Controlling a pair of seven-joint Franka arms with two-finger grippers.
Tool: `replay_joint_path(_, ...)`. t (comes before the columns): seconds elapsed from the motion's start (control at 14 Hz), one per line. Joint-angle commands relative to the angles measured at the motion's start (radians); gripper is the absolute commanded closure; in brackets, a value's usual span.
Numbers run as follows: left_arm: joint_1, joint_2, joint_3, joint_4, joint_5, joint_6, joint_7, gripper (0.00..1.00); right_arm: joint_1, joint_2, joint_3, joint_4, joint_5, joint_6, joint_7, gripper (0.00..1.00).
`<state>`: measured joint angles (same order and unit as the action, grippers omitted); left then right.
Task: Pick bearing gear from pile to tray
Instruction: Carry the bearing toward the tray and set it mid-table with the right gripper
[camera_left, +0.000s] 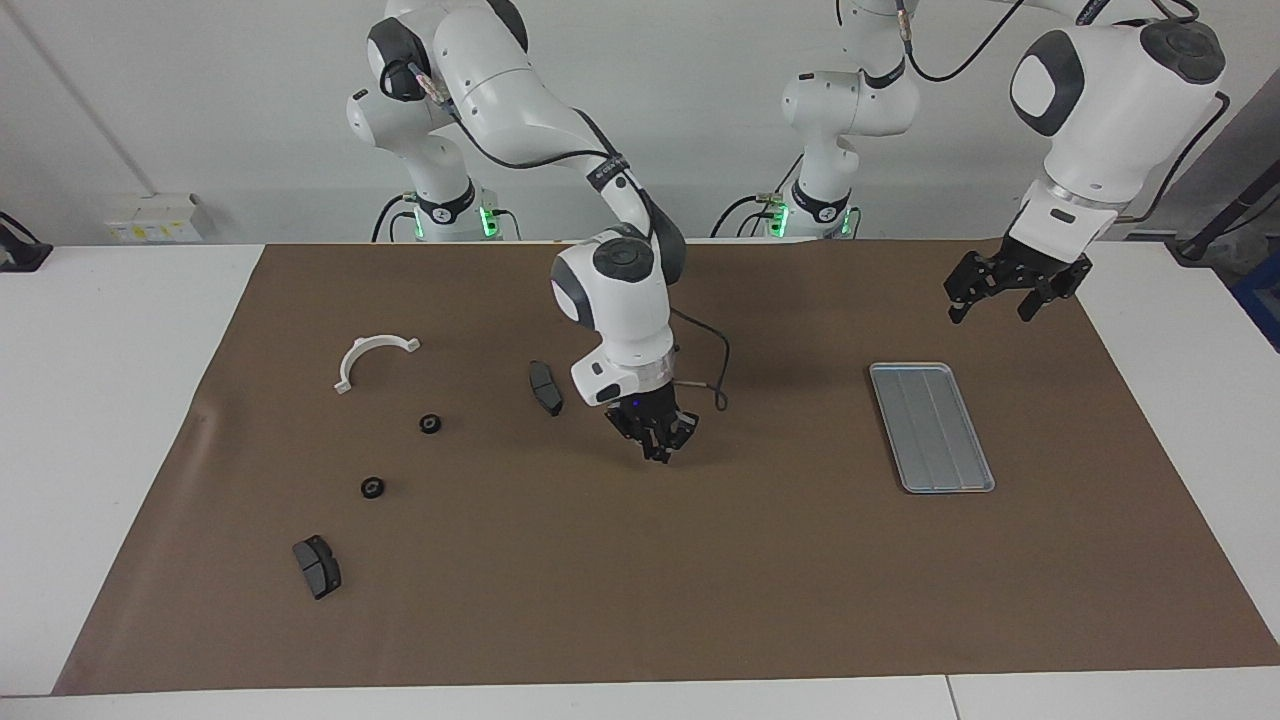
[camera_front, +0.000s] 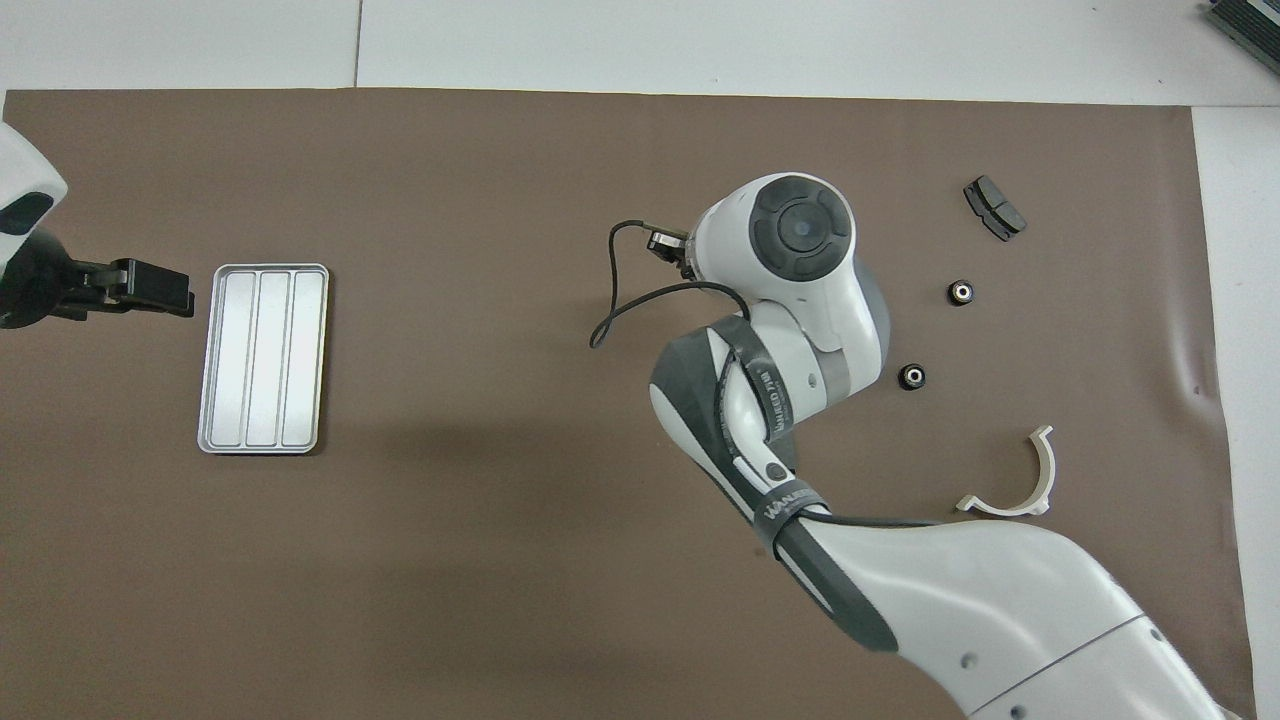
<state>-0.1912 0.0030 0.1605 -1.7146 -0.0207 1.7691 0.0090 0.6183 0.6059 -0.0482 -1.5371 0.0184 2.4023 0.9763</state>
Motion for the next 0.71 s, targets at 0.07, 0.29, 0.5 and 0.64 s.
replay_joint_path(0.07, -0.001, -0.02, 0.001, -0.023, 0.015, 0.012, 0.0, 0.0, 0.017, 0.012, -0.004, 0.016, -0.026, 0.017, 0.033, 1.0)
replay_joint_path(0.29, -0.001, -0.02, 0.001, -0.023, 0.015, 0.012, 0.0, 0.0, 0.02, 0.009, -0.004, -0.017, -0.029, 0.014, 0.031, 0.79)
replay_joint_path(0.5, -0.001, -0.02, 0.001, -0.023, 0.015, 0.012, 0.0, 0.0, 0.02, 0.0, -0.004, -0.047, -0.043, 0.015, 0.031, 0.67)
replay_joint_path(0.64, -0.001, -0.02, 0.001, -0.023, 0.015, 0.012, 0.0, 0.0, 0.018, 0.0, -0.007, -0.046, -0.049, 0.012, 0.031, 0.0)
